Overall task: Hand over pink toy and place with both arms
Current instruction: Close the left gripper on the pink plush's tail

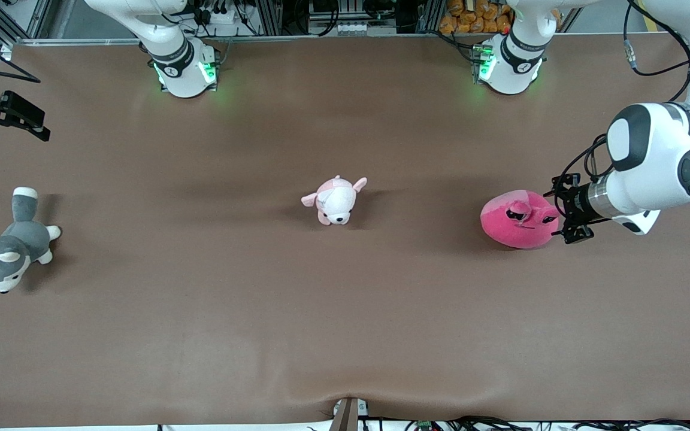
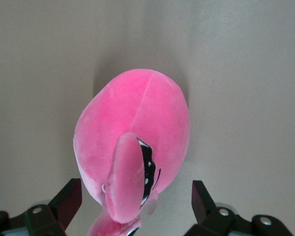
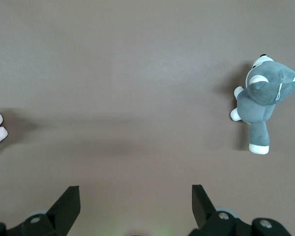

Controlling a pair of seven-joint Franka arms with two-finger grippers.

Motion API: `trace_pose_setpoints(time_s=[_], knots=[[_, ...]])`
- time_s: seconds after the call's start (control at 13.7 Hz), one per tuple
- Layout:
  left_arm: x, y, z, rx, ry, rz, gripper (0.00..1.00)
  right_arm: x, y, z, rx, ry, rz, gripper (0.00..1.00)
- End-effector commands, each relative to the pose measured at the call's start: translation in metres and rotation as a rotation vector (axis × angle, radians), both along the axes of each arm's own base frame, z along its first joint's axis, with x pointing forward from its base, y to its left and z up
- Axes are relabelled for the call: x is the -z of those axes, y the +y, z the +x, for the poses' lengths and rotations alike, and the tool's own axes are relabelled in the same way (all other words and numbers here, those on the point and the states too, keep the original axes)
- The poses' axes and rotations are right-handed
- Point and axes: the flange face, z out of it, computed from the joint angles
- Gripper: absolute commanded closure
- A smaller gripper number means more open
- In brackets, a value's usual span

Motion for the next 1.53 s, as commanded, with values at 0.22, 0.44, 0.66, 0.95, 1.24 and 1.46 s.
trace_pose_setpoints(time_s=[0.22, 0.44, 0.66, 0.95, 1.24, 1.46], knots=[[0.008, 0.014, 0.004, -0.070, 0.001, -0.039, 0.11, -0.003, -0.001, 0.001, -0.009, 0.001, 0.019, 0.00], [0.011, 0.015, 0.005, -0.074, 0.007, -0.040, 0.26, -0.003, -0.002, 0.001, -0.009, 0.003, 0.019, 0.00], [0.012, 0.017, 0.005, -0.078, 0.009, -0.040, 0.36, -0.003, -0.001, 0.002, -0.011, 0.001, 0.019, 0.00], [0.010, 0.019, 0.004, -0.081, 0.009, -0.042, 0.55, -0.002, -0.001, 0.002, -0.011, 0.003, 0.019, 0.00], [0.011, 0.017, 0.004, -0.084, 0.013, -0.051, 0.74, -0.002, -0.002, 0.002, -0.009, 0.003, 0.019, 0.00], [0.009, 0.018, 0.004, -0.087, 0.013, -0.053, 0.88, -0.002, -0.001, 0.002, -0.011, 0.003, 0.019, 0.00]])
